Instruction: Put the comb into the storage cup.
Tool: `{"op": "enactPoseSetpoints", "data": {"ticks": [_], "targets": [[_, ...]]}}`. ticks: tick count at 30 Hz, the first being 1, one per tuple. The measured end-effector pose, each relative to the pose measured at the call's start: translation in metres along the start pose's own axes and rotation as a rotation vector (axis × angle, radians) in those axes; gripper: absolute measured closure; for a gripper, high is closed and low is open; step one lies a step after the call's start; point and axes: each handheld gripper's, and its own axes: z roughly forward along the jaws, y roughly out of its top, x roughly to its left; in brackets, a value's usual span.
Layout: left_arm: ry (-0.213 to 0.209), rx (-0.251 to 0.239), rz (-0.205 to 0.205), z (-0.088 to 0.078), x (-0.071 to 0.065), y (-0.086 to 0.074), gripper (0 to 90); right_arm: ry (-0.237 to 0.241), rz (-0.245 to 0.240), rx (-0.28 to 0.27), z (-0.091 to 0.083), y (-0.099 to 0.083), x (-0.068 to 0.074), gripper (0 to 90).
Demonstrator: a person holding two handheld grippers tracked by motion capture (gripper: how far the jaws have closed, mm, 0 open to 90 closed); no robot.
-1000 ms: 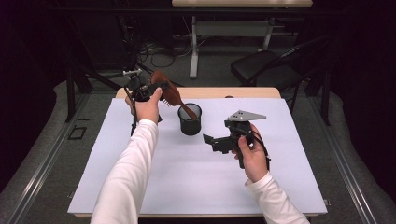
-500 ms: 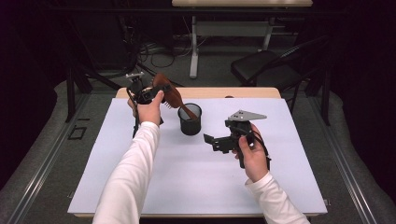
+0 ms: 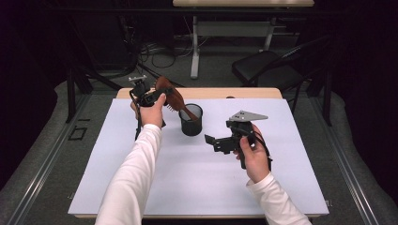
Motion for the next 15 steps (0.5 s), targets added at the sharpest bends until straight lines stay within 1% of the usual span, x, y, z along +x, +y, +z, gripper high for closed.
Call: {"op": "enactPoseSetpoints", "data": {"ticks": [4,5,6,9,15], "targets": [[-0.001,0.003,-0.006,0.002,0.0001,-0.0021,48.2,0.0,-0.001,0.002,0.0008,-0.0003,0.0001,0.0],[-0.001,0.006,0.001,0.0023,0.0007,-0.0025,48.2,0.001,-0.002,0.004,0.0008,-0.0004,0.0001,0.0],[-0.004,0.004,-0.008,0.0032,0.0005,-0.0032,48.2,0.002,-0.001,0.005,0.0009,-0.0004,0.0001,0.0],[0.001,0.012,-0.003,0.0043,0.0016,-0.0045,48.2,0.001,0.001,0.006,0.0009,-0.0005,0.0002,0.0],[0.002,0.013,-0.01,0.0062,0.0046,-0.0063,48.1,0.001,0.002,0.006,0.0009,-0.0007,-0.0003,0.0]]}}
